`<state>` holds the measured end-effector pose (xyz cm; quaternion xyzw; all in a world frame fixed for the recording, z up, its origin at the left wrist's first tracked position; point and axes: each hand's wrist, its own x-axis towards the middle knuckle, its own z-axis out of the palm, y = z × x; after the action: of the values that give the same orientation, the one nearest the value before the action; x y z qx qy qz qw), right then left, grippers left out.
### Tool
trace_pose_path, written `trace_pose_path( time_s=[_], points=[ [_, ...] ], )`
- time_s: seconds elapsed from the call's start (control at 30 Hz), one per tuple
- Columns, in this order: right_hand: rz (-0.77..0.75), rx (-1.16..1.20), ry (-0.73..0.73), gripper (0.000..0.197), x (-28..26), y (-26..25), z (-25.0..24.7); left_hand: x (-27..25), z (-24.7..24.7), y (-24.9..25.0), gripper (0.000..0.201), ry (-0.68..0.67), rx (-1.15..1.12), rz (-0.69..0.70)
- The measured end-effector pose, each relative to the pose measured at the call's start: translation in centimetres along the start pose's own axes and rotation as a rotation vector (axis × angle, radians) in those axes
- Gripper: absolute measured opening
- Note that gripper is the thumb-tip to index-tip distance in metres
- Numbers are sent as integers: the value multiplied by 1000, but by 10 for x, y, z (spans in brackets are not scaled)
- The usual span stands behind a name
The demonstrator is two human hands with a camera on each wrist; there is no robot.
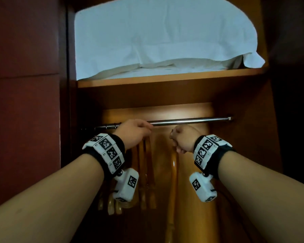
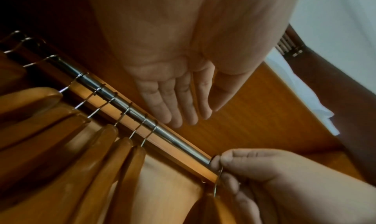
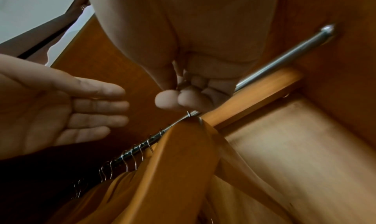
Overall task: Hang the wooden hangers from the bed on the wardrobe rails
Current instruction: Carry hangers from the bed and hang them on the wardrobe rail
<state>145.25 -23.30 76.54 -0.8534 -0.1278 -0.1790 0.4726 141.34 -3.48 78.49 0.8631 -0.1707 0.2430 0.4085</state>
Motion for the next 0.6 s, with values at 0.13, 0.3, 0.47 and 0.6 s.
trace_pose_path(
  time_s=[0.13, 0.3, 0.47, 0.6],
  points=[
    [-66, -43, -28, 16, 30, -12, 3, 23, 5, -6, 14, 38, 149, -10],
    [-129, -45, -58, 23, 63, -24, 6, 45, 5, -2, 31, -3, 329, 50],
    [-139, -64, -108, 25, 90, -31, 13, 63, 4, 6, 70, -58, 570, 112],
    [-200, -249, -134, 25, 101, -37, 17, 77, 5, 6, 74, -73, 710, 114]
  ],
)
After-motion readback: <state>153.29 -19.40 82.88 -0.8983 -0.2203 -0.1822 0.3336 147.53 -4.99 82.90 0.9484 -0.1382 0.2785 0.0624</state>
